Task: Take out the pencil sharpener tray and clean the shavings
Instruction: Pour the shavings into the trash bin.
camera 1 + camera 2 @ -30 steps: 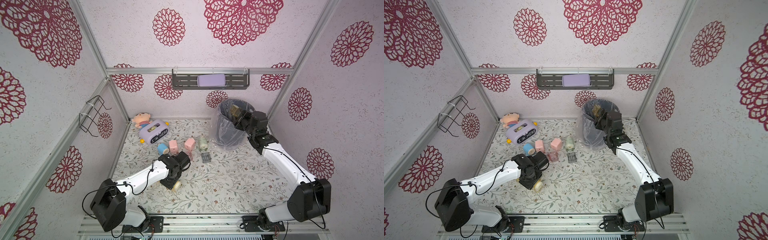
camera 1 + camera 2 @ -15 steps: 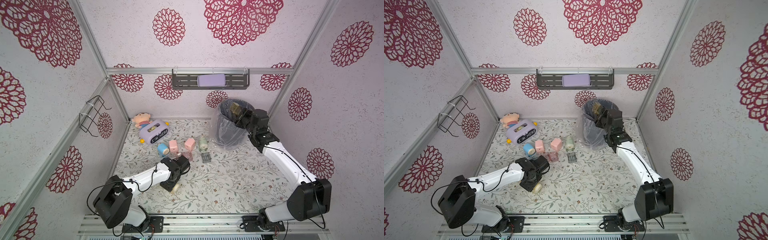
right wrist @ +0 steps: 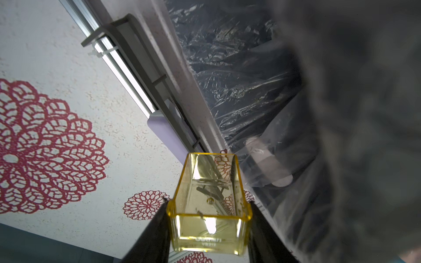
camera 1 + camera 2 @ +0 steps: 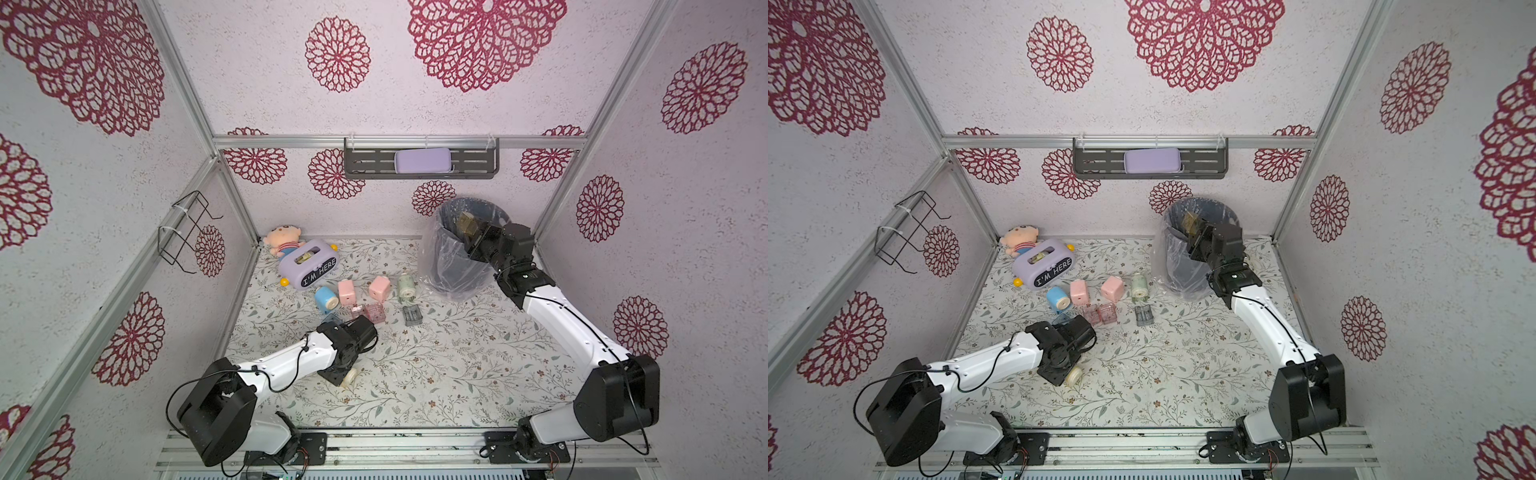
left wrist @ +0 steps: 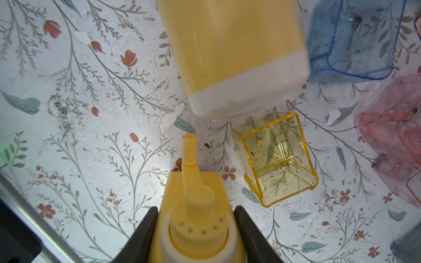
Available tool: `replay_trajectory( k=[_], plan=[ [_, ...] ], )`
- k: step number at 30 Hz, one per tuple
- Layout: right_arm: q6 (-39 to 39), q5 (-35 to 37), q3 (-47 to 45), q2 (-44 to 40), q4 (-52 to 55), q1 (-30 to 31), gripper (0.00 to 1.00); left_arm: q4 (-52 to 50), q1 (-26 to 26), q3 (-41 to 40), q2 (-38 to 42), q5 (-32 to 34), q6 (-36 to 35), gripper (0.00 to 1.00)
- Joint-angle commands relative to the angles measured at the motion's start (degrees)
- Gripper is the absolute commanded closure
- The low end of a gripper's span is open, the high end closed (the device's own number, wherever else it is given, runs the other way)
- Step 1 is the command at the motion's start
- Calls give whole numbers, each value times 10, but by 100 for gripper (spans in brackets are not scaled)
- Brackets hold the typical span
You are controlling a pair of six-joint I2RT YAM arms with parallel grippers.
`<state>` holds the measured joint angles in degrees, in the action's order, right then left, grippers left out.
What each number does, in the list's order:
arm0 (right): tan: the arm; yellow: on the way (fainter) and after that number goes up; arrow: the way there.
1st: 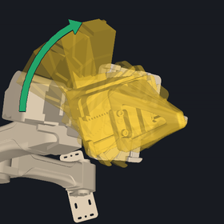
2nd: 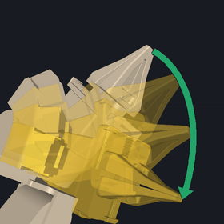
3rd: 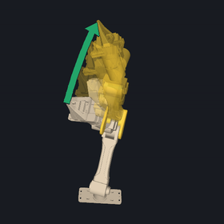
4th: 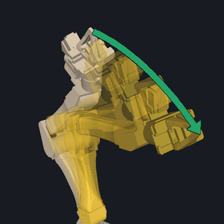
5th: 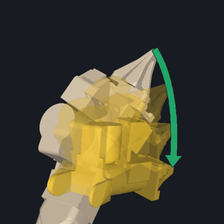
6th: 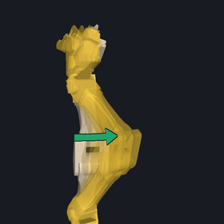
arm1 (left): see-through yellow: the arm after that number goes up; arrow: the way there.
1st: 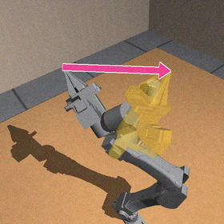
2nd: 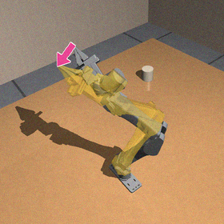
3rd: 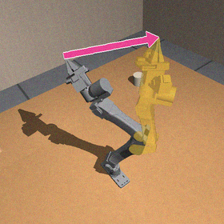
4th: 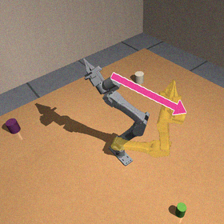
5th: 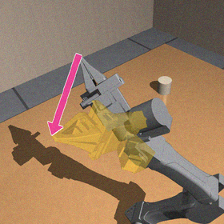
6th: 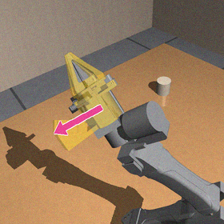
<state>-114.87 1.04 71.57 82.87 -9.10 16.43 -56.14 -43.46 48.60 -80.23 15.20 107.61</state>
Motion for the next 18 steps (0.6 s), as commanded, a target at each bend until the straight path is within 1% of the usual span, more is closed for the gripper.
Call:
replay_trajectory(
  k=[1, 5, 7, 9, 12, 14, 16, 18],
  plan=[
    [85, -50, 47, -10, -27, -3, 72, 4, -8, 2, 14, 6, 25, 56],
    [196, -134, 59, -13, -33, -3, 72, 5, -9, -4, 23, 9, 28, 56],
    [249, -166, 42, -27, -38, -3, 72, 7, -8, -7, 28, 11, 30, 56],
    [321, -191, 21, -47, -29, -3, 72, 11, -8, -10, 33, 14, 29, 56],
    [454, -212, -3, -78, -1, 2, 72, 16, -9, -13, 38, 17, 30, 56],
    [531, -220, -39, -107, 0, 11, 72, 16, -9, -14, 38, 17, 31, 56],
    [610, -225, -78, -138, 4, 28, 72, 17, -9, -16, 40, 18, 35, 56],
    [704, -221, -128, -174, 19, 58, 71, 19, -9, -18, 39, 19, 36, 56]
  ],
)
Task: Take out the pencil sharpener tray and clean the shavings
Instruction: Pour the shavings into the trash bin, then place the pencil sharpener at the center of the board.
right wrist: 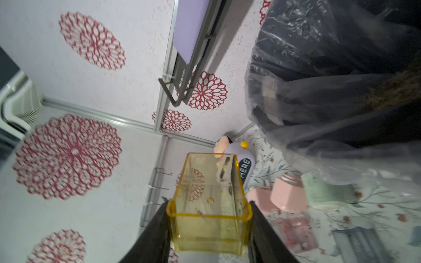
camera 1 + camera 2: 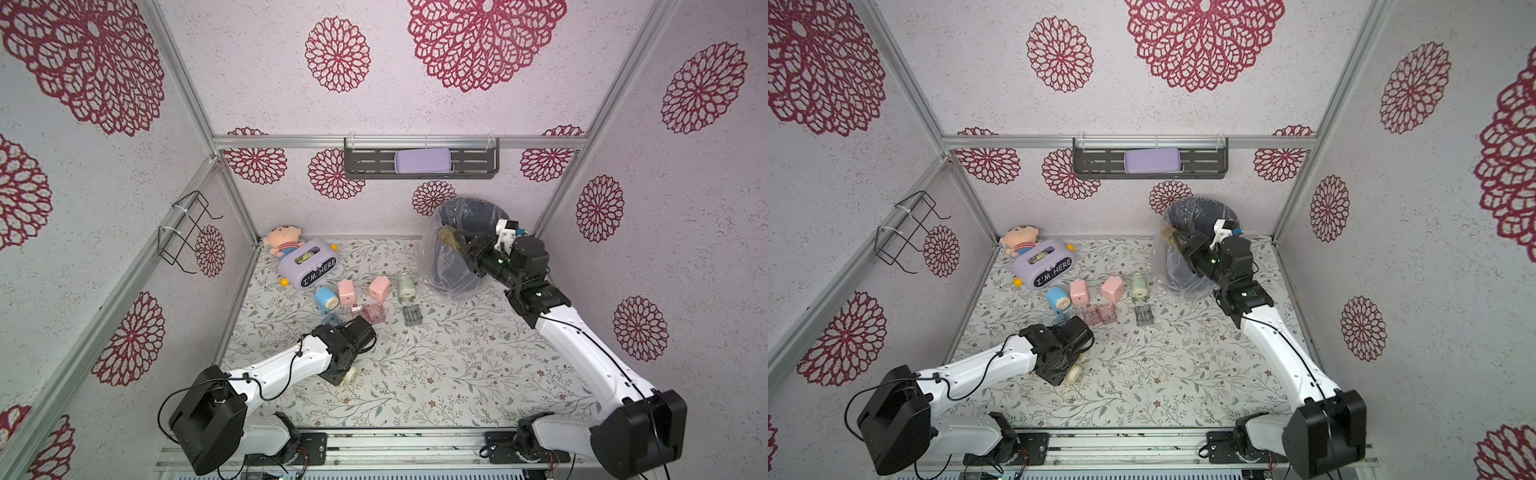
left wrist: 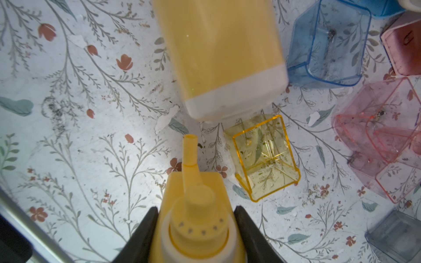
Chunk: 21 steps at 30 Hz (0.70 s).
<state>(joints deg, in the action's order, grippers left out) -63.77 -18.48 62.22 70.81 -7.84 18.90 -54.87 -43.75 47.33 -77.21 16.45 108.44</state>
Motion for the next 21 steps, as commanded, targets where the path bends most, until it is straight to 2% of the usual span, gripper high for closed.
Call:
replay_trajectory(
  k=[1, 3, 8, 13, 16, 21],
  plan=[
    [226, -24, -59, -68, 5, 48, 71, 8, -6, -6, 9, 7, 28, 56],
    [280, -14, -117, -96, -2, 83, 71, 8, -6, -6, 4, 7, 30, 56],
    [353, 18, -274, -150, -76, 177, 71, 14, -7, -9, -6, 3, 37, 55],
    [402, 59, -367, -143, -156, 282, 71, 31, -7, -20, -12, 0, 46, 53],
    [426, 77, -391, -103, -203, 338, 71, 29, -7, -16, -18, -5, 48, 46],
    [481, 119, -390, -15, -255, 421, 71, 25, -7, -9, -17, -9, 49, 27]
  ],
)
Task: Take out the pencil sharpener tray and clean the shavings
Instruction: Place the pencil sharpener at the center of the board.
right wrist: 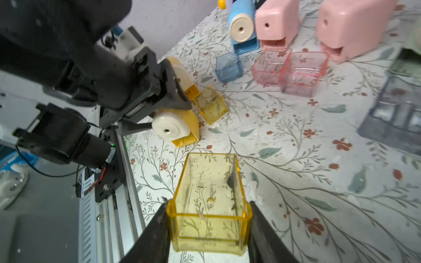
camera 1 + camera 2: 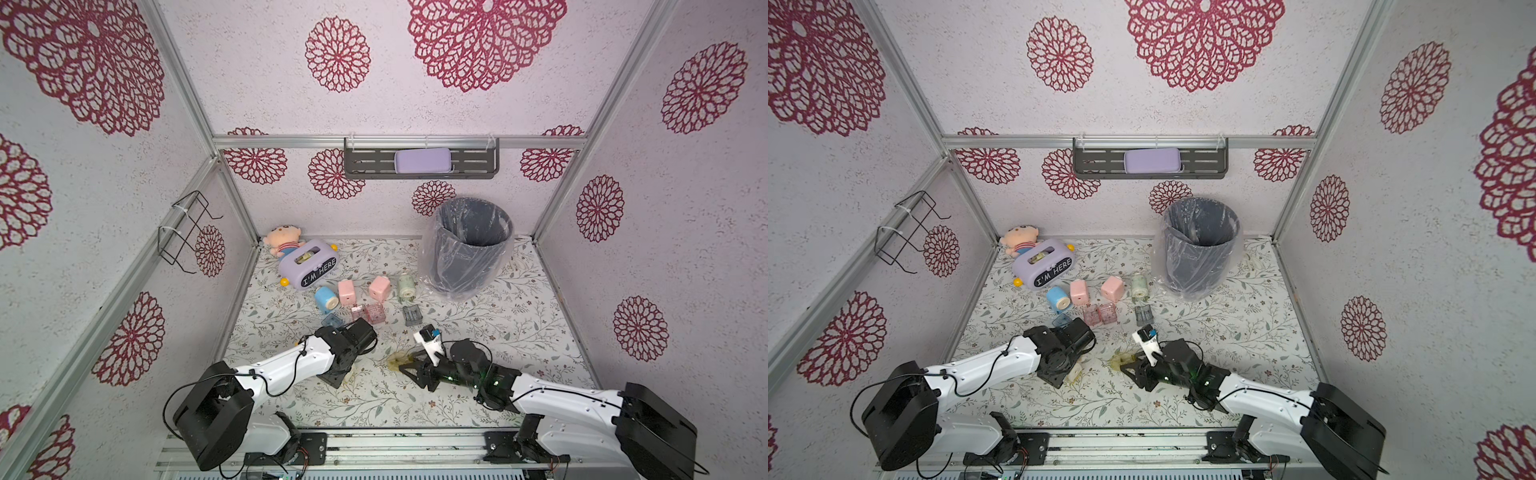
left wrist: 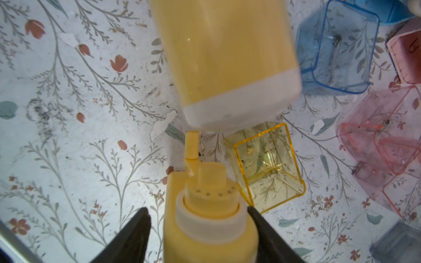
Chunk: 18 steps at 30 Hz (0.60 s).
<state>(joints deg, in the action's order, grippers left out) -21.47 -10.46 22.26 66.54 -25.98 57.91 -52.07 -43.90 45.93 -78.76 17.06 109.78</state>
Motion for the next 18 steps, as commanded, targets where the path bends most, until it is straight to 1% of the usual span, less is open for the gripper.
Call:
replay_trajectory(
  k=[1, 3, 9, 11, 14, 18],
  plan=[
    [68, 44, 12, 44, -81, 41, 71, -6, -6, 8, 0, -14, 35, 25],
    [86, 61, 18, 79, -100, 65, 71, -13, -6, 13, 3, -12, 33, 20],
    [129, 99, 48, 181, -135, 122, 70, -38, -12, 22, 33, -7, 36, 16],
    [140, 110, 61, 212, -141, 141, 69, -48, -16, 24, 52, -1, 41, 12],
    [152, 120, 79, 256, -153, 156, 69, -68, -22, 30, 85, 14, 45, 6],
    [157, 125, 96, 304, -163, 163, 65, -95, -27, 46, 126, 39, 43, 2]
  ],
)
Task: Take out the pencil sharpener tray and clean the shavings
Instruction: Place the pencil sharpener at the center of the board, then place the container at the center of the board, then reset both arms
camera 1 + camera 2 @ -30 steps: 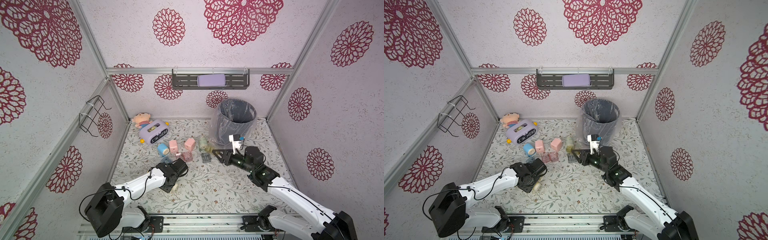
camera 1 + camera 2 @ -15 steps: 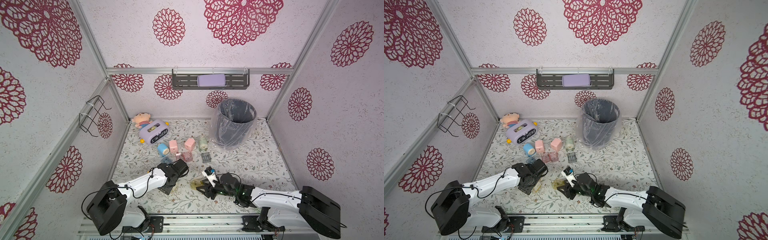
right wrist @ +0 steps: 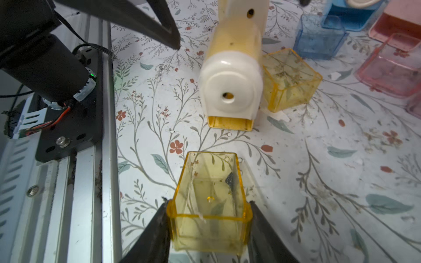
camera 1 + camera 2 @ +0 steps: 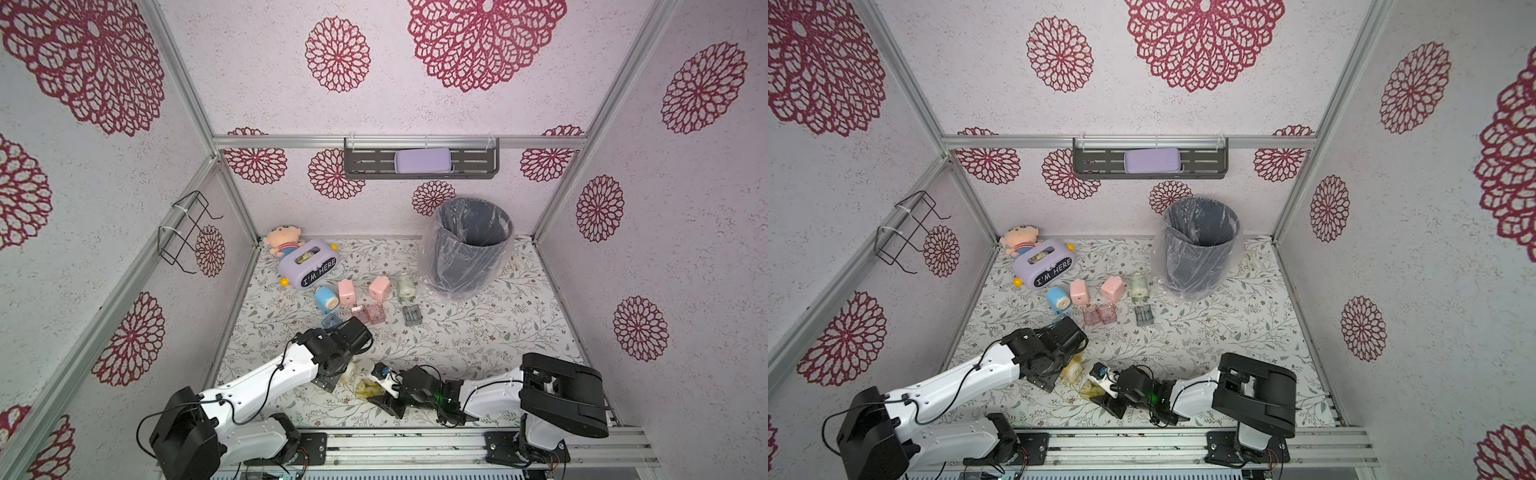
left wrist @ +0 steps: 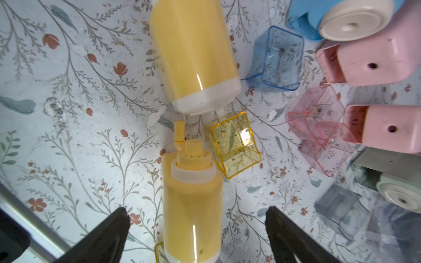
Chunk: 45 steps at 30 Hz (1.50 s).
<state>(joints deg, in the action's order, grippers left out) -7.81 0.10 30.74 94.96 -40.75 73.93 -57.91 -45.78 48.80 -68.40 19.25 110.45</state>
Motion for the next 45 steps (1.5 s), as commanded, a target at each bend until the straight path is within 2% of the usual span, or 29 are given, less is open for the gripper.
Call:
replay_trajectory(
  k=[1, 7, 15, 20, 23, 24, 25, 29, 33, 38, 42, 45],
  plan=[
    [21, 21, 13, 32, -18, 4, 64, -46, -8, 23, 31, 28, 33, 1],
    [31, 26, 31, 71, -3, 4, 55, -102, -8, 71, 66, 105, 7, 2],
    [42, 39, 32, 48, 24, 4, 36, -127, -1, 107, 108, 199, -72, 3],
    [51, 48, 39, 18, 57, 4, 26, -123, 33, 113, 156, 257, -161, 3],
    [52, 58, 37, -23, 75, 4, 12, -99, 50, 112, 192, 307, -251, 3],
    [53, 62, 36, -39, 83, 3, 3, -84, 56, 109, 204, 321, -288, 3],
    [55, 68, 34, -60, 94, 3, 1, -61, 64, 101, 217, 334, -330, 3],
    [78, 86, 28, -157, 154, -6, 1, 63, 96, 46, 271, 365, -482, 3],
    [82, 150, 35, -250, 243, -41, 1, 202, 126, -19, 300, 385, -615, 3],
    [87, 238, 5, -381, 290, -147, 1, 299, 191, -74, 272, 403, -721, 3],
    [99, 306, -47, -485, 273, -242, 1, 417, 245, -150, 254, 408, -790, 3],
    [124, 291, -100, -546, 230, -319, 1, 516, 304, -215, 244, 371, -820, 2]
  ],
)
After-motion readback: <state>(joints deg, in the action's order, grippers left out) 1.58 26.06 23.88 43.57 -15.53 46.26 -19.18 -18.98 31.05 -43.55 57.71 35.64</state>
